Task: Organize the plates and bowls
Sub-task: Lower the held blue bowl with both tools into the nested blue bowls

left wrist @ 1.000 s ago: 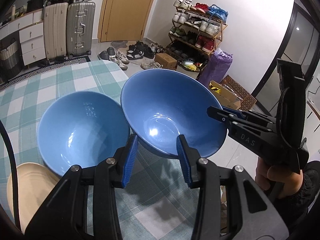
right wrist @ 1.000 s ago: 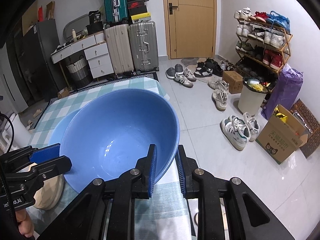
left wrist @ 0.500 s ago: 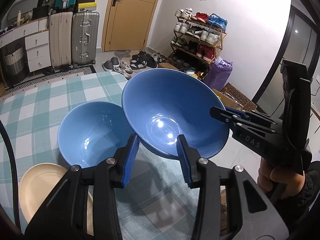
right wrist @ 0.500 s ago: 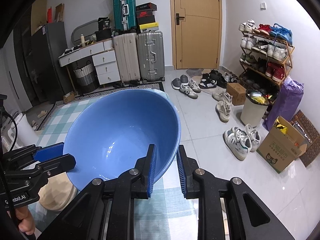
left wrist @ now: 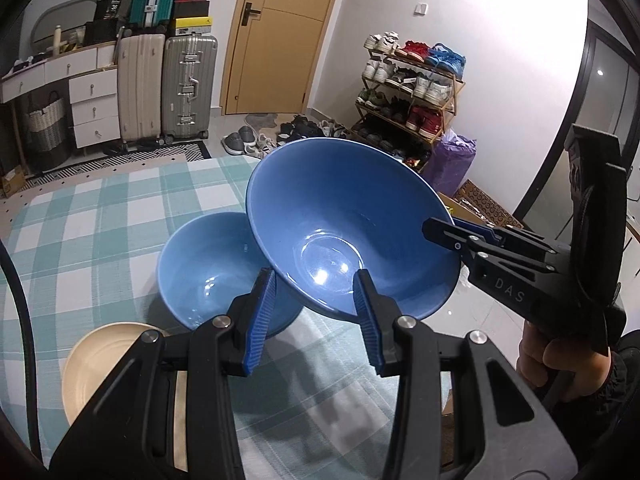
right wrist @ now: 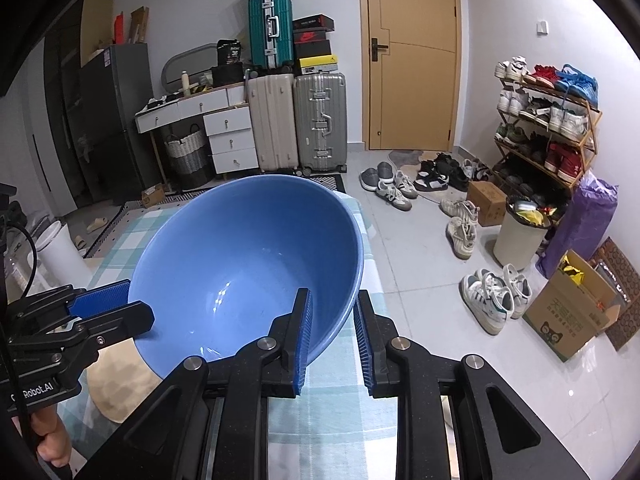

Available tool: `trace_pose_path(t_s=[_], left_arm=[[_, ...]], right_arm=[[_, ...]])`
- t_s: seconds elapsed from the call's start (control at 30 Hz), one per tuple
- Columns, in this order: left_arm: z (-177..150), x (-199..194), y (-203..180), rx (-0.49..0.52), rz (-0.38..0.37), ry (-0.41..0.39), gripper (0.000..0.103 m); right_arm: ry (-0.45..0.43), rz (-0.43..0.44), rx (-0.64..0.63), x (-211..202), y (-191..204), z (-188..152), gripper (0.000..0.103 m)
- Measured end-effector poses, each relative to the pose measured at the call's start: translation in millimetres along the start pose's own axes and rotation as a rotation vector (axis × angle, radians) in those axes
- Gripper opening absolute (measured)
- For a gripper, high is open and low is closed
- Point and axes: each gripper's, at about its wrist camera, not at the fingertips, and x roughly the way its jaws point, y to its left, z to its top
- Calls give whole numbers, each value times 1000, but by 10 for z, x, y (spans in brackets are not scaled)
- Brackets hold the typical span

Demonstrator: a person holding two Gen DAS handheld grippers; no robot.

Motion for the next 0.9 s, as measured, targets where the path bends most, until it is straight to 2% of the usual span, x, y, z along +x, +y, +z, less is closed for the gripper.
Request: trace_pose_path(t_s=[0.43, 0.9], left_arm=[[10, -146, 313, -36, 42, -14, 37], [70, 124, 682, -73, 80, -1, 37]], right_arm=[[16, 38, -39, 266, 281, 102, 22], [60, 41, -80, 638, 523, 114, 22]])
